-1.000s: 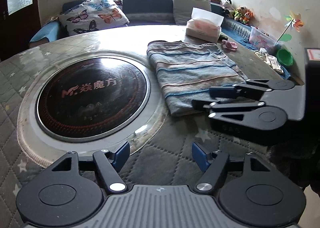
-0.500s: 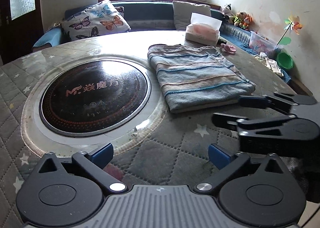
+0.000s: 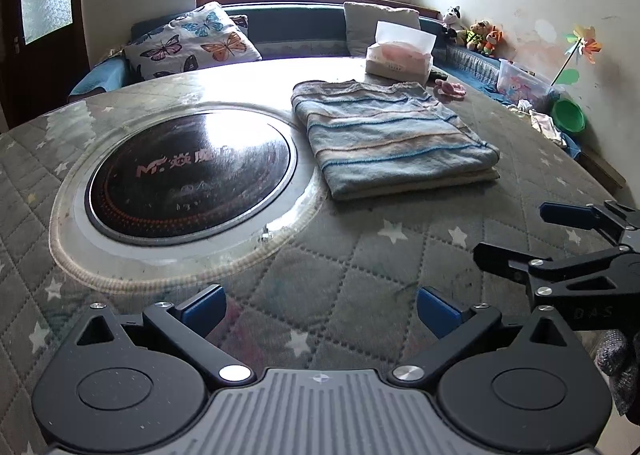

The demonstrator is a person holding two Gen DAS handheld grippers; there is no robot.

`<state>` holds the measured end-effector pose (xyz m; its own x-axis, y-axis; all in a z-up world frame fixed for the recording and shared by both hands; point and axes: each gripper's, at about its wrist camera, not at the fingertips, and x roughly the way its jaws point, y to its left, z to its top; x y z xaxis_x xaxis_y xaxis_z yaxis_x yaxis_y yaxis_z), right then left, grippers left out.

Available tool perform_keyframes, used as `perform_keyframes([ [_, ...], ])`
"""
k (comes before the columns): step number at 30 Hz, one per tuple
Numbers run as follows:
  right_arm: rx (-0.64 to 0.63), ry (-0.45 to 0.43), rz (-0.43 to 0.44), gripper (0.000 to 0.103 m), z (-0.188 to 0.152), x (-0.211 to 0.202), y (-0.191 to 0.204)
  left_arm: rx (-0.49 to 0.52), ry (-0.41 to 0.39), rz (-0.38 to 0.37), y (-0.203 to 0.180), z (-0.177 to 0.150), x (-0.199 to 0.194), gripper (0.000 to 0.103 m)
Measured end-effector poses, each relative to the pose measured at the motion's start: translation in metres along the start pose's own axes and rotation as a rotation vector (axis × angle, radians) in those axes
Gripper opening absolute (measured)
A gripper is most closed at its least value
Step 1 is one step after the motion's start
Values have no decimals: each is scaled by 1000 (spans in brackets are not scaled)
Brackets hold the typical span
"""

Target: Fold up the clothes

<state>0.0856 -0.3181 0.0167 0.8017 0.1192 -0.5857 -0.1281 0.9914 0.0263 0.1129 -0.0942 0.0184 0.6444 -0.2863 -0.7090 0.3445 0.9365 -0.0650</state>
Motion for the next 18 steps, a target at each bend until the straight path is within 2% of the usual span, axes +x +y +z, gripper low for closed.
perform_keyframes([
  [18, 46, -13, -71, 103, -23, -25, 9, 26, -12, 23, -11, -22, -15, 103],
])
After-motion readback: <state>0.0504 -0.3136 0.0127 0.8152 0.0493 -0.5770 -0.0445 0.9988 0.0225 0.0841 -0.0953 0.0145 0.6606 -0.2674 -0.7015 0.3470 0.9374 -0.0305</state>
